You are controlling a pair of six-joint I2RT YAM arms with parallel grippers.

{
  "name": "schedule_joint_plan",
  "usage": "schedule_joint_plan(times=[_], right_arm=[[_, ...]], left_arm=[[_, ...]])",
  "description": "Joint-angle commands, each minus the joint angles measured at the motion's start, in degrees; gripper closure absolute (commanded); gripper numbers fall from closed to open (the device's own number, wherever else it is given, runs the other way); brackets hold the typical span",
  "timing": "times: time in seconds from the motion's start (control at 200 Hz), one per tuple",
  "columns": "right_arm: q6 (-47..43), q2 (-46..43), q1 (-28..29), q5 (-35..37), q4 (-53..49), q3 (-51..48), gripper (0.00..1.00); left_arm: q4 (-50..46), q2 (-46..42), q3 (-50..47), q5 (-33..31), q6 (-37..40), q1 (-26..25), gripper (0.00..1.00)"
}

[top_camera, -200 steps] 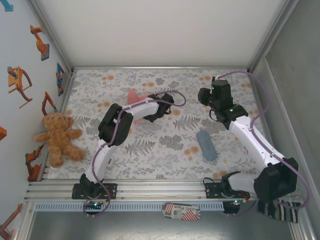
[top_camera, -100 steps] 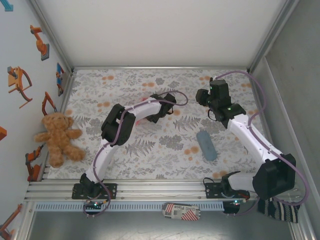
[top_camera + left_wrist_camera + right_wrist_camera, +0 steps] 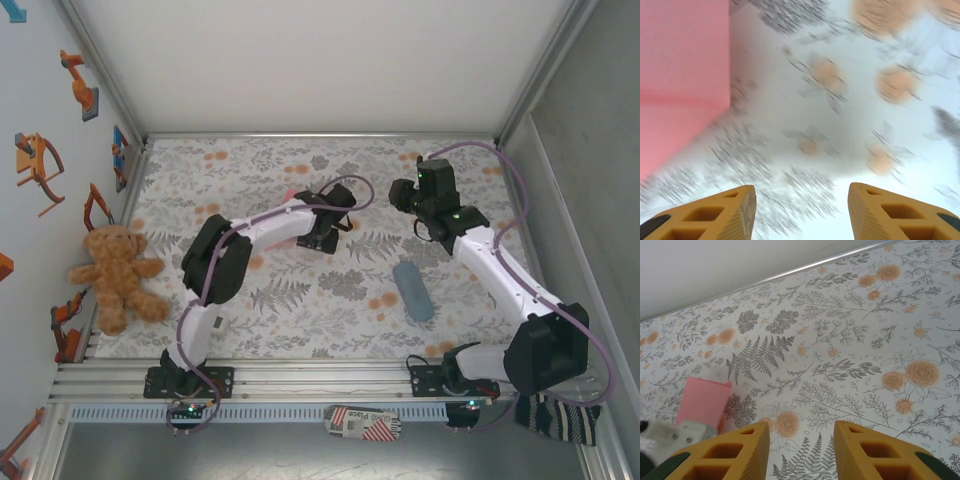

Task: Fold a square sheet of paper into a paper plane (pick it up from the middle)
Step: Turn over the paper at the center of the table, then move the paper to the center of the table.

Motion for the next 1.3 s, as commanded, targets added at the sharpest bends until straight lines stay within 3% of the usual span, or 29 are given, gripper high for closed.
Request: schedule_joint_plan(times=[0.0, 0.17, 0.205, 0.315, 0.521, 0.636, 1.082, 1.292], right_arm=[[-0.6, 0.5, -0.3, -1.3, 0.4, 1.3, 0.58], [-2.7, -0.2, -0.4, -4.7, 1.6, 0.6, 0.43], [-3.0, -0.4, -0.4, -5.1, 2.0, 0.2, 0.28], [-3.4, -0.9, -0.4, -6.4, 3.2, -0.8, 0.01], [-3.8, -0.5, -0.4, -9.0, 4.2, -1.3, 0.02], [-3.7, 0.3, -0.4, -9.4, 3.6, -0.6, 0.05], [-1.8, 4.1, -0.4, -11.8, 3.0, 0.8, 0.11], [3.7, 7.4, -0.3, -16.2, 4.0, 0.6, 0.17]], left_arm=[[9.6, -7.9, -6.6, 8.8, -6.8, -0.1, 0.43], [17.1, -16.6, -16.4, 1.7, -7.2, 2.0, 0.26], [18.0, -17.4, -17.5, 1.9, -6.9, 3.2, 0.23], [19.1, -18.0, -19.5, 4.7, -6.8, 7.4, 0.21], [21.3, -14.1, -18.8, 10.4, -6.3, 13.7, 0.18], [21.6, -11.7, -17.5, 10.0, -6.1, 15.6, 0.18], [22.2, -6.2, -16.4, 10.2, -5.9, 17.3, 0.19], [23.5, -5.4, -18.3, 13.8, -7.8, 17.4, 0.26]])
